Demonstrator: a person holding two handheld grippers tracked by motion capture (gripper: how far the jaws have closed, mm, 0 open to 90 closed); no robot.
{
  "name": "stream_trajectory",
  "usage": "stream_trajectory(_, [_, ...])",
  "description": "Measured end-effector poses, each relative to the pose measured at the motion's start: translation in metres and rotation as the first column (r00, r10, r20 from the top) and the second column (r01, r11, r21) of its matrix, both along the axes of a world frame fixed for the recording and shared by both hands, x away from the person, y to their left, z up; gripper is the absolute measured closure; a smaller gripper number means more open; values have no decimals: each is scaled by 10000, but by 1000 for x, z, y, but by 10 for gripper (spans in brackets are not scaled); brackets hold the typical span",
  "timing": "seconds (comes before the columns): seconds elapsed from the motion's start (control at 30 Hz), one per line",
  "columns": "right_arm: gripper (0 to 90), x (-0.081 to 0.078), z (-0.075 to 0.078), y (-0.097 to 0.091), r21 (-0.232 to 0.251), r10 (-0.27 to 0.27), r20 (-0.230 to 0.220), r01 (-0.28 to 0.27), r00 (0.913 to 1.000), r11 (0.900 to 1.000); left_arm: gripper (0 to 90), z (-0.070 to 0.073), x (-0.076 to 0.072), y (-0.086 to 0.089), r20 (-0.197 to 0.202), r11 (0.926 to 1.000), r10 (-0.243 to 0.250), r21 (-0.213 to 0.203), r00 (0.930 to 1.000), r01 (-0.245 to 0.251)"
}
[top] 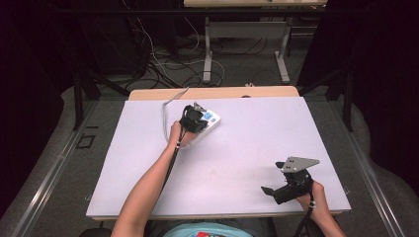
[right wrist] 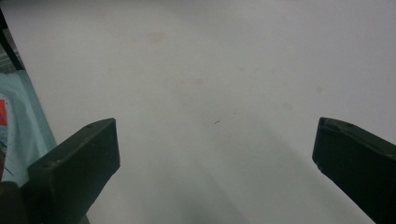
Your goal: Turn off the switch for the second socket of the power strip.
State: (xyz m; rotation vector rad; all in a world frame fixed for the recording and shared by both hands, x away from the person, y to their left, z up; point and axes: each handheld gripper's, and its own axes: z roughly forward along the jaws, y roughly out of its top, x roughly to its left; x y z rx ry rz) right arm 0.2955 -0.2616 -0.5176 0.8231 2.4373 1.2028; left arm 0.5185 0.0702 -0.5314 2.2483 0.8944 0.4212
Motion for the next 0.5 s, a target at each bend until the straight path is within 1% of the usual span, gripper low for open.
stream_trajectory(0.03, [1,0,1,-1,-135,56,-116,-57,9999,9999,900,0,0,0,2,10000,10,19,10000,-10])
stream_trajectory(0.07, [1,0,0,0,-62,37,-16,-37,10000,10000,900,0,0,-1,64,10000,36,90,10000,-36])
stream_trajectory(0.1, [1,0,1,-1,-68,63,-37,-63,10000,10000,900,3,0,1,197,9999,136,102,9997,-138])
stream_trajectory(0.13, [1,0,1,-1,-65,68,0,-68,10000,10000,900,3,0,1,197,9999,136,102,9997,-138])
stream_trajectory(0.17, [1,0,1,-1,-81,73,-27,-74,10000,9999,900,2,0,0,190,9995,202,250,9996,-207])
stream_trajectory(0.2, [1,0,1,-1,-81,73,-27,-74,10000,9999,900,1,1,2,207,9994,246,239,9995,-251])
stream_trajectory(0.23, [1,-1,1,-1,-75,19,-43,-19,10000,10000,900,1,2,4,85,9997,248,54,9997,-248])
stream_trajectory(0.27, [1,0,1,-1,-60,53,1,-53,10000,10000,900,1,2,5,36,9996,296,26,9996,-296])
stream_trajectory(0.3, [1,-1,1,-1,-59,7,20,-7,10000,10000,900,1,2,5,74,9994,337,8,9994,-337])
stream_trajectory(0.47, [1,0,1,-1,-148,71,-58,-72,10000,9999,900,1,2,4,99,9996,276,63,9996,-277])
stream_trajectory(0.5, [1,-1,1,-1,-44,18,8,-18,10000,10000,900,1,1,4,90,9996,270,72,9996,-271])
